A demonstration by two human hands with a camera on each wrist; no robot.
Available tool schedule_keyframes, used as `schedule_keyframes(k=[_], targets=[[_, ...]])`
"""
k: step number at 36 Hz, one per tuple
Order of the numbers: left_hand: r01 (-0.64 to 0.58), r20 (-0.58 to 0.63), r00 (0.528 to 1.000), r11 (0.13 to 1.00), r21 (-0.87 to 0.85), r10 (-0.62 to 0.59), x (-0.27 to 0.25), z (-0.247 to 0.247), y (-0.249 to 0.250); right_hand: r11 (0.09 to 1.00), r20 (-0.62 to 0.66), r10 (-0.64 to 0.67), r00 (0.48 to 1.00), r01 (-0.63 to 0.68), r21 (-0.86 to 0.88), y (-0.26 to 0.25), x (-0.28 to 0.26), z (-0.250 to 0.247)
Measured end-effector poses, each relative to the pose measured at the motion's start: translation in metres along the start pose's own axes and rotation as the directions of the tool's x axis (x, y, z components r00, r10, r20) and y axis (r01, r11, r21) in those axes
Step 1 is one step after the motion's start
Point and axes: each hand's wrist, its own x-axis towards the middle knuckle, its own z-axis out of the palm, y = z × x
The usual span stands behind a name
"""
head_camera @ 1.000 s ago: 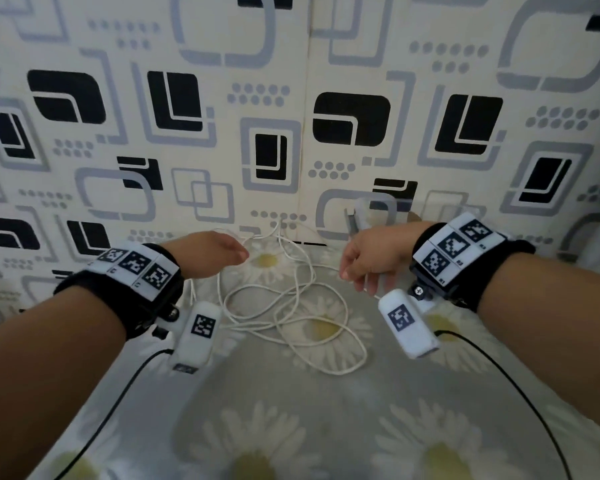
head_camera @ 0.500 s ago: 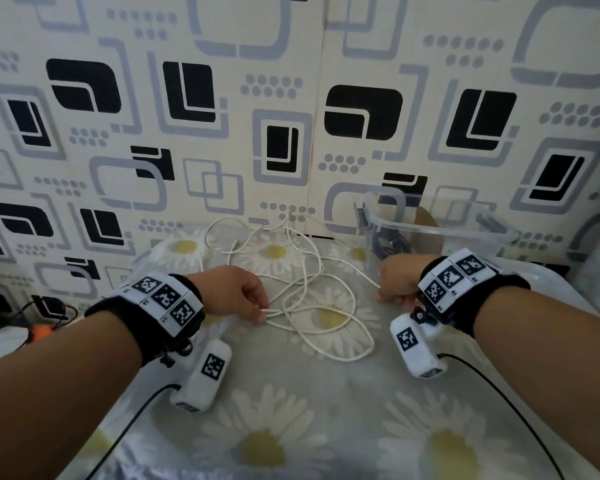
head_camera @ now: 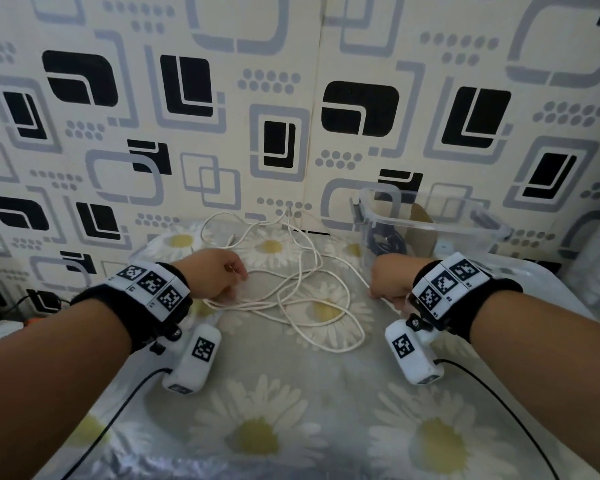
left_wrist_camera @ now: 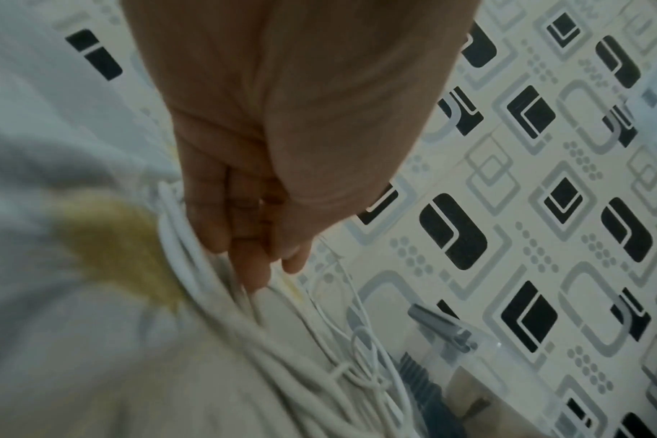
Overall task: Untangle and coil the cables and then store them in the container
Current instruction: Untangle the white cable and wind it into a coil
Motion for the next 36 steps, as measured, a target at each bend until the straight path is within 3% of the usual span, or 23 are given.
schedule_keyframes(k=[3,6,13,17,25,28,31,33,36], targets=[[0.012,-0.122,0.992,0.999,-0.031,-0.016,0.004,-0.011,-0.011,1.000,0.009,-0.028,1.000,0.028,0.008,-0.004,-0.005,-0.003],[0.028,-0.146,0.989,0.998,-0.064,-0.037,0.006,-0.021,-0.015,0.998,0.003,-0.056,0.998,0.055,0.038,-0.009,-0.008,-0.006],[-0.038,-0.046,0.998,0.982,0.185,0.047,-0.003,-0.022,-0.014,0.955,-0.047,-0.119,0.992,0.127,0.267,-0.028,-0.009,-0.008],[-0.078,0.094,0.994,0.964,0.254,0.055,-0.006,-0.015,-0.009,0.939,-0.054,-0.179,0.982,0.187,0.288,-0.040,-0.008,-0.006],[-0.086,0.131,0.990,0.933,0.348,0.043,-0.006,-0.012,-0.006,0.883,-0.018,-0.379,0.925,0.367,0.293,-0.048,-0.012,0.003],[-0.075,0.080,0.995,0.954,0.291,0.054,-0.005,-0.011,-0.006,0.898,-0.026,-0.389,0.921,0.385,0.212,-0.046,-0.010,0.004],[-0.046,-0.061,0.997,0.990,0.137,0.054,-0.002,-0.013,-0.010,0.903,-0.110,-0.366,0.924,0.381,0.197,-0.044,-0.008,0.002],[-0.035,-0.136,0.990,0.998,0.061,0.043,0.000,-0.014,-0.012,0.895,-0.170,-0.305,0.937,0.343,0.284,-0.041,-0.005,-0.001],[-0.024,-0.158,0.987,0.999,-0.049,0.016,0.000,-0.015,-0.011,0.838,-0.256,-0.205,0.945,0.305,0.453,-0.036,-0.004,-0.007]])
